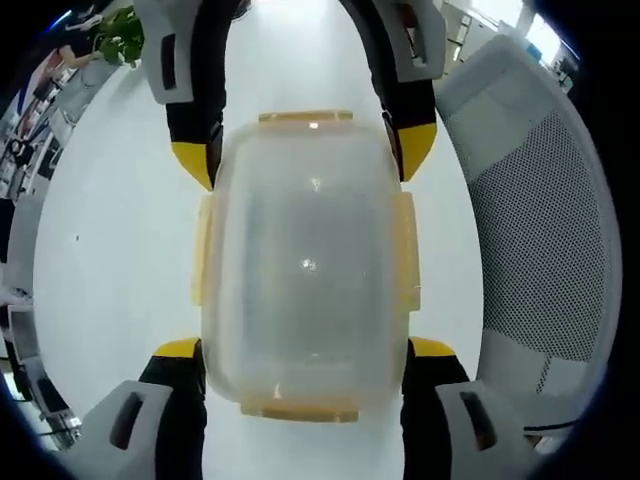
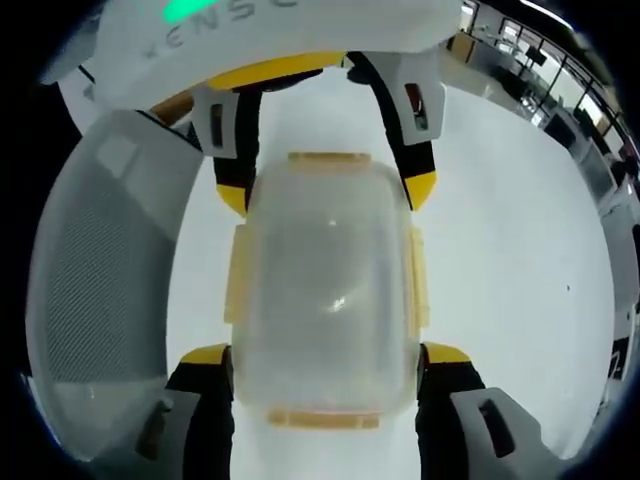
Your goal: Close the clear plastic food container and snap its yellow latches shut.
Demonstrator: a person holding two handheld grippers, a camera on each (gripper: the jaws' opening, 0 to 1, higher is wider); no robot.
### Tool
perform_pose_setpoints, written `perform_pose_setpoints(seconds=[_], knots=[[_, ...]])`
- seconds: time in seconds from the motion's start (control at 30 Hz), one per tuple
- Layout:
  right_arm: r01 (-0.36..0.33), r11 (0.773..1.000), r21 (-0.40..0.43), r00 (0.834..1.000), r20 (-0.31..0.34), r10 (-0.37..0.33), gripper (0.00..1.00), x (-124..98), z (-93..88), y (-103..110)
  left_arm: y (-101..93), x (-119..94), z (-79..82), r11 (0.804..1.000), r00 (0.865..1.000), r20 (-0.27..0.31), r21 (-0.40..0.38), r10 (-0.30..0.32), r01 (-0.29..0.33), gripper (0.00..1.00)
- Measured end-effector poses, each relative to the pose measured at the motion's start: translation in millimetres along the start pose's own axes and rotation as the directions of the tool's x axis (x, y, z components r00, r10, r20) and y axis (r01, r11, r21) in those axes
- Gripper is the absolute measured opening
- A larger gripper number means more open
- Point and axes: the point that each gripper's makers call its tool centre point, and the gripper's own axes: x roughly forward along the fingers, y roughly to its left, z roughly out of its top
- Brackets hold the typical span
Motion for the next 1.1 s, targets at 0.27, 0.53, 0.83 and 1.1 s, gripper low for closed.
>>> perform_pose_setpoints(seconds=[0.27, 0.53, 0.83, 1.1], knots=[[-0.005, 1.0, 0.001, 1.0, 0.004, 0.005, 0.75, 1, 0.6, 0, -0.4, 1, -0.6, 1.0, 1.0, 0.003, -0.001, 0.001, -0.001, 0.81], [-0.008, 1.0, 0.001, 1.0, -0.008, 0.008, 0.75, 1, 1.6, -4, 3.0, 0, -1.1, 1.0, 1.0, 0.024, 0.001, -0.002, 0.002, 0.81], [-0.006, 1.0, 0.007, 1.0, -0.018, 0.007, 0.75, 2, 2.8, -10, 10.6, 1, -3.5, 1.0, 1.0, 0.029, 0.002, 0.001, -0.001, 0.81], [-0.005, 1.0, 0.021, 1.0, -0.011, 0.006, 0.75, 4, 4.9, -14, 16.0, 1, -5.7, 1.0, 0.999, 0.045, 0.006, 0.002, -0.003, 0.81]])
